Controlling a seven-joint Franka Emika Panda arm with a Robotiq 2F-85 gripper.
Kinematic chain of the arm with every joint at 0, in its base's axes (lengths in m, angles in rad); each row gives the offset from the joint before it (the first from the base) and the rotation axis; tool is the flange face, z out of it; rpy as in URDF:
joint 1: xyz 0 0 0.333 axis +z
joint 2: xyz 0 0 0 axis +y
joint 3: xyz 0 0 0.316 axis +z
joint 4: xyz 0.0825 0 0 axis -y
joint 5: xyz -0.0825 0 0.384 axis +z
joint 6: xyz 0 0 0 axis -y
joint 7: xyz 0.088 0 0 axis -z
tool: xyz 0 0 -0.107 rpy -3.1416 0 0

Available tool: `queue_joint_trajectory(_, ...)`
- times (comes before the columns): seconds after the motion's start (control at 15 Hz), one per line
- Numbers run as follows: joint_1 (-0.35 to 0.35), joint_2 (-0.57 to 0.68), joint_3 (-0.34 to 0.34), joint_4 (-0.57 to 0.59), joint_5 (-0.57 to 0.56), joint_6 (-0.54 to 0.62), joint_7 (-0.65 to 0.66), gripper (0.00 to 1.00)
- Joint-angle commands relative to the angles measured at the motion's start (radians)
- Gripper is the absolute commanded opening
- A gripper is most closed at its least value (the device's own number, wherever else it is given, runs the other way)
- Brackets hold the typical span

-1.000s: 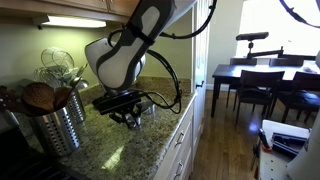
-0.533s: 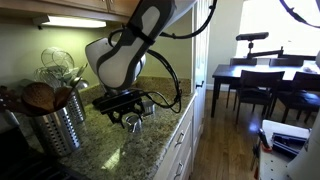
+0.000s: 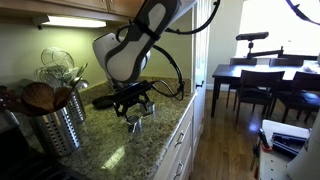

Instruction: Unstack the silver measuring cups on the countertop

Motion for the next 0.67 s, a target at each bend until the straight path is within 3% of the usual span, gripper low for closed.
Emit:
queue_joint_trajectory(0.0,-0.061,-0.100,0.007,-0.107,-0.029,0.012,-0.235,1.00)
queue_joint_trajectory(0.6,-0.176,-0.135,0.027,-0.139,-0.016,-0.002,-0.847,1.00)
